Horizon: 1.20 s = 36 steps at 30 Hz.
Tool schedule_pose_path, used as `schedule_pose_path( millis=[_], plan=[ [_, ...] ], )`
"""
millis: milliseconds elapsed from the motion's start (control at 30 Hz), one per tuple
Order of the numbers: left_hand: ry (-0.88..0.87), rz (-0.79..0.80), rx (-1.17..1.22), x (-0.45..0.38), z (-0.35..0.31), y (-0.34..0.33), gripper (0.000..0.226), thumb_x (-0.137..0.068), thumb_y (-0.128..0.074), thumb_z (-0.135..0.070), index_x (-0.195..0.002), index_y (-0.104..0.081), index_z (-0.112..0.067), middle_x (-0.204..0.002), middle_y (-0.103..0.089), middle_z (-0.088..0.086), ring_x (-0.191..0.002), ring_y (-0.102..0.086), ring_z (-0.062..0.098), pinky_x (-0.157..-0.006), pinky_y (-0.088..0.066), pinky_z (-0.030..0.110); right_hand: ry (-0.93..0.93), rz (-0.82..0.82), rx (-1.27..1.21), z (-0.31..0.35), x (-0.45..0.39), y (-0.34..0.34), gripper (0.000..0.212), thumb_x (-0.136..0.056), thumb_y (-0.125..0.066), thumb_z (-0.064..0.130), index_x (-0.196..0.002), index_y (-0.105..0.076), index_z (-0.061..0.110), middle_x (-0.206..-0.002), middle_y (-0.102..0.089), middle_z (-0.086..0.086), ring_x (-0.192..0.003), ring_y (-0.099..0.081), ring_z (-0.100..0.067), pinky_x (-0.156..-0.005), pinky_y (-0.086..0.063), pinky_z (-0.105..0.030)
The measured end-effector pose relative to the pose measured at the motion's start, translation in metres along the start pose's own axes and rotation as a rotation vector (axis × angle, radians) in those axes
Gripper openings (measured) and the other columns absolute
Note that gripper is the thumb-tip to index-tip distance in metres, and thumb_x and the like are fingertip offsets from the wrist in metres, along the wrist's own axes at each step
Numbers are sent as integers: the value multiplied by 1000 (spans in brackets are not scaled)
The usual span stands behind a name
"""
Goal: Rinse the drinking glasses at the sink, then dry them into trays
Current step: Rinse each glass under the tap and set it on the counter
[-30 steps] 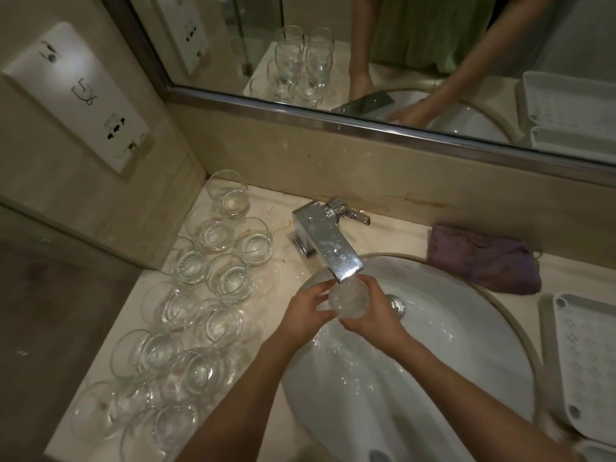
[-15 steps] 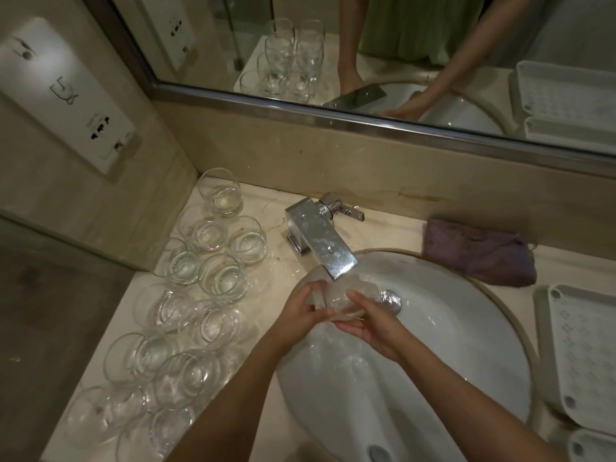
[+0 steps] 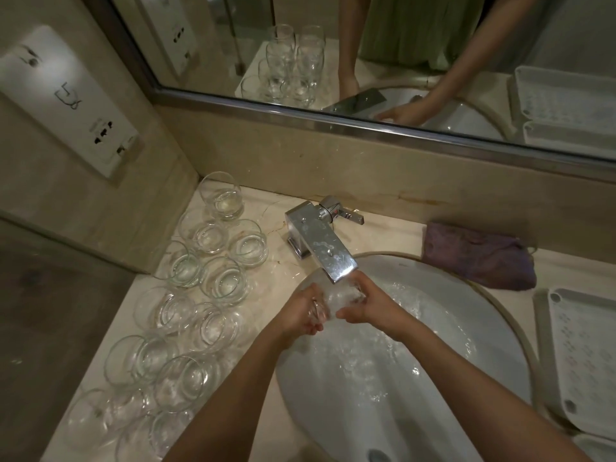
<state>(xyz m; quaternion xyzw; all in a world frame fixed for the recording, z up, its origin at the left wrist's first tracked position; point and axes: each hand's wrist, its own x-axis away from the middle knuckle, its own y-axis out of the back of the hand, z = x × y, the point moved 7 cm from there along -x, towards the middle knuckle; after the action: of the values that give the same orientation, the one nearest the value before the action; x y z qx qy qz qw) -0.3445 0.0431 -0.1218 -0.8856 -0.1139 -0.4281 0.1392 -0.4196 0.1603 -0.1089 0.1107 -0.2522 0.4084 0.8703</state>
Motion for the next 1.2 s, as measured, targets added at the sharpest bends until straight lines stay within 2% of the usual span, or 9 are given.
schedule_pose_path(
  millis=[233, 367, 500, 667, 833, 933, 1000, 1100, 1200],
  plan=[
    [137, 89, 117, 1, 8, -4, 35, -99, -37, -38, -98, -55, -9, -74, -57, 10, -47, -52, 16, -49, -42, 21, -10, -63, 35, -2, -1, 1, 78, -68, -85, 4, -128, -39, 23, -112, -56, -1, -71, -60, -8, -67, -51, -22],
    [-6, 66, 64, -1, 8, -8, 28, -100, -47, -34, -118, -51, -12, -99, -62, 17, -81, -67, 26, -70, -55, 31, -87, -177, 53, -6, 2, 5, 73, -70, -85, 17, -126, -38, 25, -118, -50, -4, -93, -62, -16, -70, -57, -27],
    [-89, 4, 51, 2, 5, -6, 17, -100, -48, -32, -101, -54, -16, -84, -65, 8, -80, -66, 24, -75, -52, 34, -142, -212, 56, -8, 3, 6, 70, -72, -84, 24, -125, -39, 20, -114, -51, -4, -94, -60, -15, -71, -57, -29],
    [-341, -93, -189, 7, -22, -8, 9, -89, -59, -30, -81, -57, -26, -81, -57, 13, -71, -55, 25, -63, -45, 33, -38, -195, 445, 5, 0, 9, 87, -69, -86, 31, -139, -37, 17, -131, -43, 4, -116, -48, -11, -85, -40, -17],
    [-472, -77, -342, 4, -29, -11, 32, -80, -70, -23, -102, -56, -43, -102, -64, -17, -95, -61, -2, -89, -51, 33, 124, -102, 892, 16, -8, -10, 72, -70, -80, 37, -131, -48, 15, -131, -46, -1, -117, -47, -20, -92, -45, -34],
    [-403, -91, -241, 3, -23, -4, 65, -70, -73, -38, -130, -52, -24, -120, -63, -6, -110, -60, 8, -96, -48, 29, 59, -146, 837, 11, -11, -10, 72, -68, -80, 36, -129, -47, 16, -125, -44, -2, -110, -49, -21, -87, -48, -37],
    [-358, -110, -176, 3, -15, 4, 62, -84, -69, -26, -141, -45, -16, -127, -59, 6, -116, -58, 19, -97, -47, 30, -7, -222, 655, 7, -10, -4, 67, -68, -82, 30, -124, -49, 14, -118, -47, -1, -103, -54, -20, -83, -48, -33],
    [-326, -124, -239, 5, -4, 11, 45, -95, -53, -7, -139, -47, -13, -128, -59, 8, -109, -58, 14, -88, -46, 16, -83, -340, 214, -4, -8, 2, 52, -70, -82, 17, -114, -54, 11, -100, -58, 1, -87, -59, -15, -67, -45, -18],
    [-329, -108, -292, 5, 3, 9, 67, -76, -67, -24, -139, -48, -12, -134, -54, 7, -114, -55, 12, -86, -47, 12, -192, -363, -70, -18, -7, 1, 51, -74, -80, 17, -117, -53, 11, -105, -64, -4, -84, -62, -15, -68, -49, -24]
  ],
)
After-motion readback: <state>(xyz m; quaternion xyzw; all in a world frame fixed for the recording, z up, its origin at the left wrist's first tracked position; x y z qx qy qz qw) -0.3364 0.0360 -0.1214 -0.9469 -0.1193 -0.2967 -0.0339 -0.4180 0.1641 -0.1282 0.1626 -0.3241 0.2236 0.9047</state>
